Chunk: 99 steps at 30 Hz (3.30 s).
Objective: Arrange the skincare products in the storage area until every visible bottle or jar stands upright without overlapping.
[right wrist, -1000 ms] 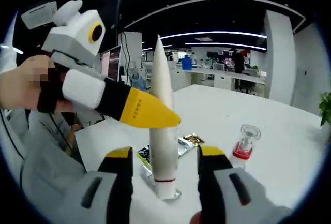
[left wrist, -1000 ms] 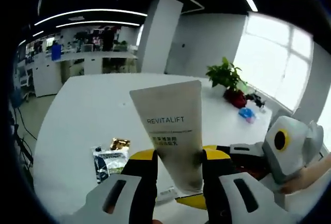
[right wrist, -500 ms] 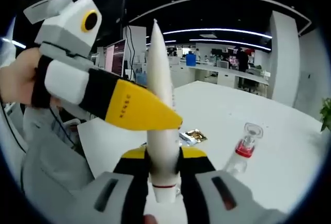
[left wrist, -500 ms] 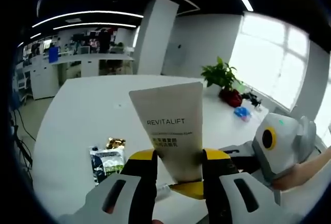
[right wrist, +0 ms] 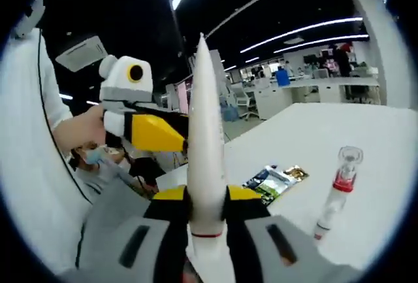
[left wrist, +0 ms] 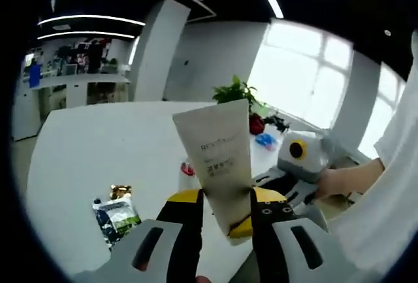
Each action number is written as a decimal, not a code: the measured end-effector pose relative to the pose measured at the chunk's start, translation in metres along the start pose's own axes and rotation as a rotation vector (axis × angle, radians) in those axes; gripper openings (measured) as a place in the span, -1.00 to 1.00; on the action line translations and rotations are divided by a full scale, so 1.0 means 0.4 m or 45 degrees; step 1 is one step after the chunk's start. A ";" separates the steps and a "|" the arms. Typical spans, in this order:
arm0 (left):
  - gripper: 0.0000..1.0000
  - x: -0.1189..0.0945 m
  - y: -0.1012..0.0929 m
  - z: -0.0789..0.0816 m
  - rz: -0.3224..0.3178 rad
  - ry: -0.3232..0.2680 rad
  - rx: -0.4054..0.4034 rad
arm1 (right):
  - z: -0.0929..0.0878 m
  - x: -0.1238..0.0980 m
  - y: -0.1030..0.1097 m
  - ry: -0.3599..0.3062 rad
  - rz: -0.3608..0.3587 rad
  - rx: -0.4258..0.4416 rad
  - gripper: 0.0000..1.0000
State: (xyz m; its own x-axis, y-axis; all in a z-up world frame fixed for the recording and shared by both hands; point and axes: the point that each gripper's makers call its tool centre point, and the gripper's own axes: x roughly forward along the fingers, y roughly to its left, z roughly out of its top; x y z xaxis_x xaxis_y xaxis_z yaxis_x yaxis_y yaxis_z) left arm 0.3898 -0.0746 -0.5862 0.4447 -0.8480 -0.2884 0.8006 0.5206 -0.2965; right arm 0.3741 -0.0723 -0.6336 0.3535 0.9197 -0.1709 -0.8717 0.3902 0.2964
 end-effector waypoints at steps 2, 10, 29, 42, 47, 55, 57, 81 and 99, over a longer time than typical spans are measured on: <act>-0.55 -0.007 -0.020 0.009 -0.070 0.016 0.043 | 0.007 -0.004 0.022 -0.012 0.076 0.013 -0.59; -0.59 -0.027 -0.087 0.067 -0.345 -0.016 0.057 | 0.058 -0.014 0.107 -0.117 0.334 0.137 -0.59; -0.70 -0.036 -0.150 0.082 -0.627 0.168 0.255 | 0.062 -0.028 0.153 -0.062 0.519 0.039 -0.59; -0.70 -0.008 -0.142 0.026 -0.611 0.293 0.362 | 0.028 -0.008 0.117 0.070 0.457 -0.188 -0.59; -0.71 0.007 -0.109 0.003 -0.513 0.342 0.465 | 0.003 0.012 0.065 0.121 0.373 -0.294 -0.57; -0.73 0.045 -0.053 -0.038 -0.390 0.382 0.545 | -0.044 0.045 -0.015 0.190 0.213 -0.288 -0.51; -0.73 0.051 -0.045 -0.045 -0.384 0.387 0.552 | -0.051 0.047 -0.023 0.196 0.194 -0.286 -0.51; -0.73 0.144 0.044 -0.089 -0.403 0.423 0.567 | -0.091 0.029 -0.110 0.110 -0.074 -0.099 -0.05; -0.73 0.237 0.151 -0.128 -0.380 0.443 0.560 | -0.156 -0.068 -0.165 0.099 -0.311 0.051 0.43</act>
State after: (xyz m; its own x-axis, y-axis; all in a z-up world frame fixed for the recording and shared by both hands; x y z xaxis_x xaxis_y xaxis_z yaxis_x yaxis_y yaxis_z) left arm 0.4597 -0.1187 -0.6780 0.0797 -0.8298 -0.5523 0.9930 0.1148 -0.0293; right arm 0.4009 -0.1257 -0.7072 0.5238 0.7922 -0.3131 -0.7487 0.6035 0.2745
